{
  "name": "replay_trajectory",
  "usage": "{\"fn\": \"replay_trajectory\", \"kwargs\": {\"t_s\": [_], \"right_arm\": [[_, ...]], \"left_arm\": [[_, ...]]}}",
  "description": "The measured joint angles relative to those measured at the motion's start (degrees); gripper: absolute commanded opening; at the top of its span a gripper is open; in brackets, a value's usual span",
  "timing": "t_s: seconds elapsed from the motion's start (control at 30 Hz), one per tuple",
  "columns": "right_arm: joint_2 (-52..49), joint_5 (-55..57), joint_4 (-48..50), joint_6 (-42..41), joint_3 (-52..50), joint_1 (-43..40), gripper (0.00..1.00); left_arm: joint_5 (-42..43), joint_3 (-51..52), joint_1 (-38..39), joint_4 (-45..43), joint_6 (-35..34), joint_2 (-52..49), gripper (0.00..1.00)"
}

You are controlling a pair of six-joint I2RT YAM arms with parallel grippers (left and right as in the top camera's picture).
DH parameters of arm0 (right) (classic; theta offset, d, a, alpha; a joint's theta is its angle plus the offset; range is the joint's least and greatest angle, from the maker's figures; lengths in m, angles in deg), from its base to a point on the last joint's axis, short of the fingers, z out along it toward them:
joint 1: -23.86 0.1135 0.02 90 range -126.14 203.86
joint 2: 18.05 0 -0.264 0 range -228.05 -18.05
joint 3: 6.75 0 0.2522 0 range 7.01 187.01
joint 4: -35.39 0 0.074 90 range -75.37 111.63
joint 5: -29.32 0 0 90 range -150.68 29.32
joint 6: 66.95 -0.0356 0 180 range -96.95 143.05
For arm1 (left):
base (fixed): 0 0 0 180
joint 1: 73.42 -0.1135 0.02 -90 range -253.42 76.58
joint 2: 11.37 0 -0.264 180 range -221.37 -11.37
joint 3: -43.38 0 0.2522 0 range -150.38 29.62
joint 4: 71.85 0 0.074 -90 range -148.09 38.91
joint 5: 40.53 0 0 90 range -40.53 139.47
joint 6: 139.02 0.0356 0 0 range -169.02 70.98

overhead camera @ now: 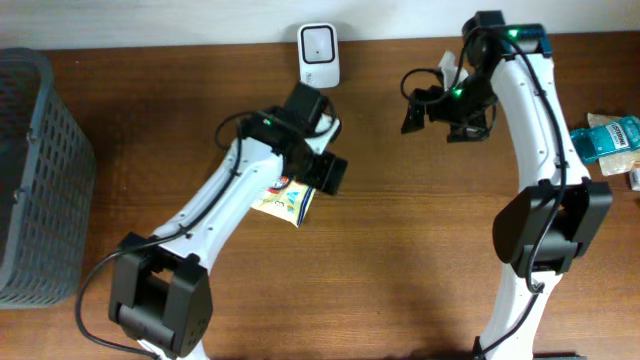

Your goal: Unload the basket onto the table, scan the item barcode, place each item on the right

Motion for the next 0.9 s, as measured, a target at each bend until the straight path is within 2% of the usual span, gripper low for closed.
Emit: {"fn": "replay_trajectory", "kwargs": {"t_s": [0.03, 0.07, 0.1, 0.13, 0.23, 0.4, 0.53, 0.57, 0.6, 0.73, 0.83, 0.9], "right_arm": [[0.0, -1.6, -0.02, 1.07, 0.26, 0.07, 0.95], [0.0, -3.13, 0.17, 2.23, 0.31, 0.35, 0.89], [0.0, -4.5, 0.76, 3.21, 0.31, 0.85, 0.83], [0.0, -5.88, 2.21, 4.46, 0.31, 1.86, 0.79], [0.0, -7.76, 7.82, 5.62, -0.02, 5.66, 0.7], [-0.55, -9.01, 16.02, 6.32, -0.76, 14.93, 0.61], [-4.13, -7.8, 22.58, 2.25, -0.76, 23.12, 0.52], [-5.11, -7.54, 23.39, 1.44, -0.76, 24.24, 0.48], [-6.08, -7.37, 24.04, 0.79, -0.76, 25.27, 0.4], [-11.45, -6.69, 27.12, -3.08, -0.76, 29.42, 0.33], [-15.13, -5.35, 28.11, -4.96, -0.76, 32.02, 0.18], [-16.87, -3.1, 27.61, -6.47, -0.76, 33.07, 0.12]], "left_arm": [[0.92, -1.68, -0.72, 1.11, 0.0, -0.15, 0.89], [1.73, -4.0, -2.1, 2.23, 0.0, -0.17, 0.84], [1.97, -6.38, -3.8, 3.28, -0.28, -0.17, 0.75], [1.57, -9.09, -6.23, 4.26, -0.72, -0.17, 0.71], [-2.4, -12.44, -12.52, 6.12, -3.8, -0.17, 0.67], [-8.59, -12.76, -22.64, 10.16, -7.28, -0.2, 0.7], [-10.49, -12.76, -29.86, 11.98, -9.88, -0.2, 0.72], [-10.64, -12.76, -30.88, 12.2, -10.29, -0.2, 0.72], [-10.71, -12.76, -31.82, 12.48, -10.82, -0.2, 0.74], [-10.91, -12.76, -34.82, 13.16, -11.96, -0.2, 0.8], [-11.13, -12.76, -35.87, 13.38, -12.39, -0.2, 0.82], [-11.1, -12.76, -35.87, 13.53, -12.39, -0.2, 0.82]]}}
